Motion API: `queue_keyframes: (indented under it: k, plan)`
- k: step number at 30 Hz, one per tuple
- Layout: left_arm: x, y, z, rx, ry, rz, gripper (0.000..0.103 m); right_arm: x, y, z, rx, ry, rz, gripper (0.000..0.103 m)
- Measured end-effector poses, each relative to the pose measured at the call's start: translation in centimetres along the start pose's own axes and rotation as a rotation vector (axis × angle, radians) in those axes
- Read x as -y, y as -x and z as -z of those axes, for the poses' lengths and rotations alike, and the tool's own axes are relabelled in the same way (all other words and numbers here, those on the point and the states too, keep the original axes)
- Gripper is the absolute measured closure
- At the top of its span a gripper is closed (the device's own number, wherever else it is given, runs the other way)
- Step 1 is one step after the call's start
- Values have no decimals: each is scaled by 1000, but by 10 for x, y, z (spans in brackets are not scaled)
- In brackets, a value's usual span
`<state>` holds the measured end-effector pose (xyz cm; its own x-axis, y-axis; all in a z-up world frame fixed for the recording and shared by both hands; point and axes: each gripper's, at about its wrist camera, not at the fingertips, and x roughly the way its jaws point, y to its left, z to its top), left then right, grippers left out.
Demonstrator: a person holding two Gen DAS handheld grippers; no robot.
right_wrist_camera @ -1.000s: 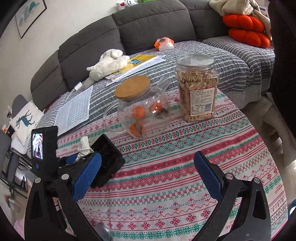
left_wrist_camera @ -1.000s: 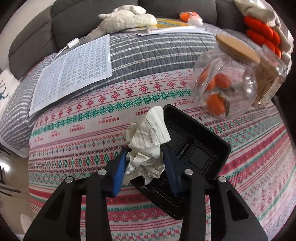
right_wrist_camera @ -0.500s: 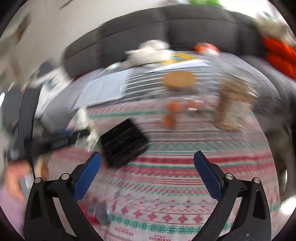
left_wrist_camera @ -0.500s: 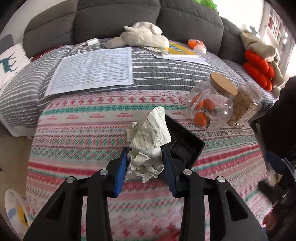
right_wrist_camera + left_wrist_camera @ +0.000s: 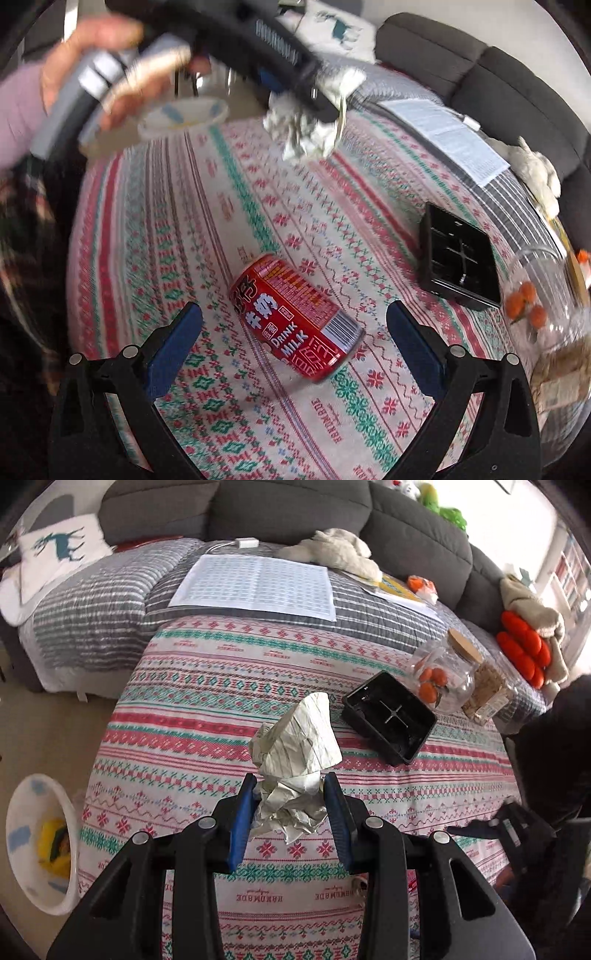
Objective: Collect trash
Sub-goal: 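Grasp the red Drink Milk can with the right tool while the left tool holds the paper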
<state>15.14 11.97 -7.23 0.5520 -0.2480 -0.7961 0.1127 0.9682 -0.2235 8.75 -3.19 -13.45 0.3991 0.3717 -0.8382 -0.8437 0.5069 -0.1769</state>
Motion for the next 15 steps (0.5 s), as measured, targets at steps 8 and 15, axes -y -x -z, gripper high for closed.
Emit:
queue_keyframes:
  k: [8,15]
  plan:
    - [-9,11,0,35,15,23,65,-10,-21,-1,-58,43,4,21]
    - [-4,5,-2,34,15,25,65,-10,-25,-2,-64,-26,-15,33]
